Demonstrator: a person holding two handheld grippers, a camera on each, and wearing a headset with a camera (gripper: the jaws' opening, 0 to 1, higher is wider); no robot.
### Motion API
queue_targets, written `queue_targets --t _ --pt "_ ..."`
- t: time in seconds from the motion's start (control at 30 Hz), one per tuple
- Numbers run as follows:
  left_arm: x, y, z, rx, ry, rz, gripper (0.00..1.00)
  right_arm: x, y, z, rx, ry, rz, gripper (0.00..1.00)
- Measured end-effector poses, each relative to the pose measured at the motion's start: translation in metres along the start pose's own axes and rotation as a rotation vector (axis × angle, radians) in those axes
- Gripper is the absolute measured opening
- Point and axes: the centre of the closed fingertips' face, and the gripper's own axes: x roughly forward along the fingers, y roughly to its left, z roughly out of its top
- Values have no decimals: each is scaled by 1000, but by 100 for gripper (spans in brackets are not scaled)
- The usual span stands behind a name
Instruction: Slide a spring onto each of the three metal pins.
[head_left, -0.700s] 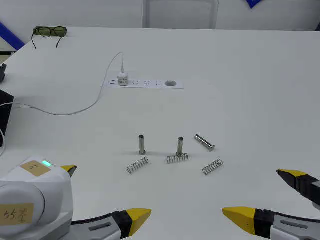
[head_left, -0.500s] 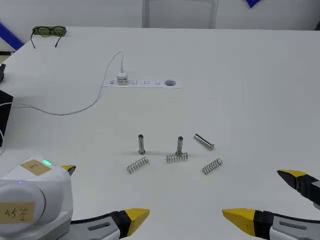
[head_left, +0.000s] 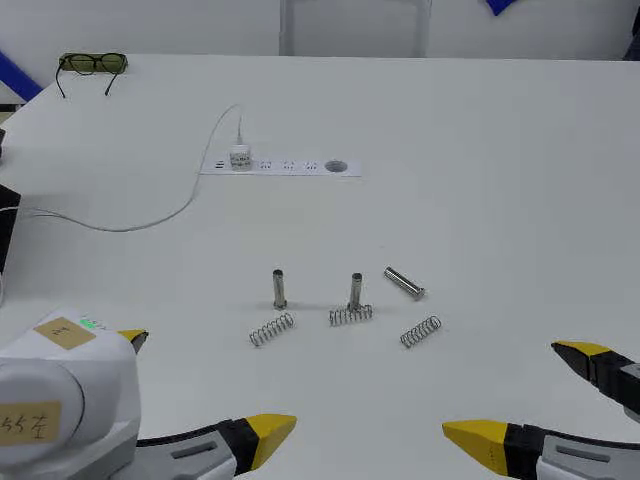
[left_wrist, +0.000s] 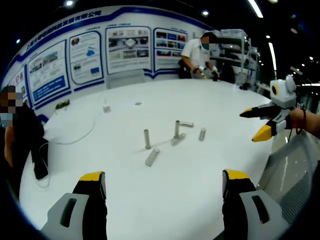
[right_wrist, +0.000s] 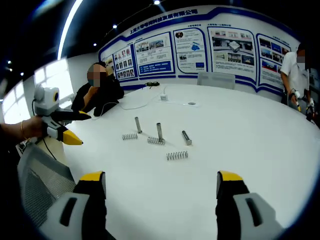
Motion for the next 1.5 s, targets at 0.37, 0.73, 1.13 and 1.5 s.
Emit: queue_targets --t 0.37,0.73,1.13,1.5 --pt "1 -1 2 -2 -9 0 99 1 0 -2 13 16 2 91" --pt "3 -1 5 -7 -21 -4 99 10 -7 3 16 24 -7 87" --pt "5 -1 6 2 -28 -9 98 24 -24 14 23 30 -36 81" --pt "6 -4 4 -1 -31 -21 98 43 -32 32 24 7 -23 75"
